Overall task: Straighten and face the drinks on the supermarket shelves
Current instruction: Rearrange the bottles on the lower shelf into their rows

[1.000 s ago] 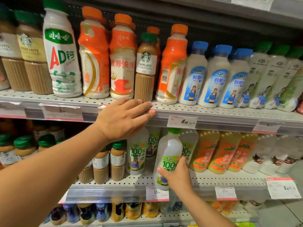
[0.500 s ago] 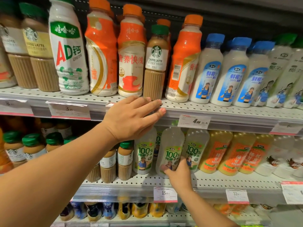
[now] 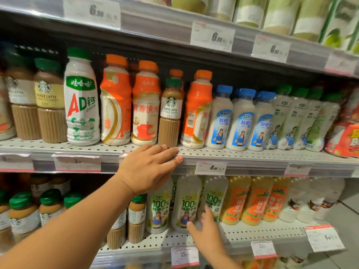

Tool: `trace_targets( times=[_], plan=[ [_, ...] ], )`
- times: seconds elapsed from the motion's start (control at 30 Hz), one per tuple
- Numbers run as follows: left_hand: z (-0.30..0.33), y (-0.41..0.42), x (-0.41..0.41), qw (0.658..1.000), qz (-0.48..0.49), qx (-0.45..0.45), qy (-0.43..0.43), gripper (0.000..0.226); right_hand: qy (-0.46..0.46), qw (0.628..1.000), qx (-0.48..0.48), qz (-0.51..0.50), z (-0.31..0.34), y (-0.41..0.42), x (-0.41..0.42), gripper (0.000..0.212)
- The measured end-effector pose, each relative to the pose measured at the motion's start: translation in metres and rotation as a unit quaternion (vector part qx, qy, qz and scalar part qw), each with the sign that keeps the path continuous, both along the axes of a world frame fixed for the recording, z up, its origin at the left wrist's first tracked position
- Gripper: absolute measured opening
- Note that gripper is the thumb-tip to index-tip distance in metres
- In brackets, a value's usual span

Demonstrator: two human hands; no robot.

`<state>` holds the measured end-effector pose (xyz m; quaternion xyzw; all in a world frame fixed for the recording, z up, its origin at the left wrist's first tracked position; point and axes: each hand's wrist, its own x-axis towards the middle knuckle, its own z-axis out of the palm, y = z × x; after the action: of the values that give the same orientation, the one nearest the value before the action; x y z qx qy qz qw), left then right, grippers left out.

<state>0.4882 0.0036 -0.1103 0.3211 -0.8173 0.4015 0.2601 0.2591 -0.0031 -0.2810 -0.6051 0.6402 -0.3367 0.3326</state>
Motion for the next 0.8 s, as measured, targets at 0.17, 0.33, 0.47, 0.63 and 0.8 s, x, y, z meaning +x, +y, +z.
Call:
trace_targets(
  times=[0.17, 0.33, 0.47, 0.63, 0.8],
  plan=[
    [0.012, 0.018, -0.009, 0.997, 0.029, 0.066, 0.032, 0.036, 0.019, 0.997, -0.075, 0.023, 0.079, 0.035, -0.037, 0.071],
    [0.042, 0.039, -0.025, 0.971, 0.122, 0.204, 0.0, 0.035, 0.077, 0.979, -0.19, 0.011, 0.176, 0.055, -0.069, 0.055],
    [0.078, 0.046, -0.043, 0.973, 0.14, 0.182, -0.021, 0.029, 0.149, 0.949, -0.277, 0.007, 0.247, 0.06, -0.097, 0.047],
    [0.157, 0.047, -0.073, 0.994, 0.103, 0.0, 0.022, 0.043, 0.199, 0.904, -0.378, 0.016, 0.337, 0.037, -0.119, 0.041],
    [0.225, 0.037, -0.096, 0.979, 0.181, -0.083, 0.054, 0.06, 0.28, 0.825, -0.49, 0.014, 0.409, -0.001, -0.127, 0.036]
  ],
)
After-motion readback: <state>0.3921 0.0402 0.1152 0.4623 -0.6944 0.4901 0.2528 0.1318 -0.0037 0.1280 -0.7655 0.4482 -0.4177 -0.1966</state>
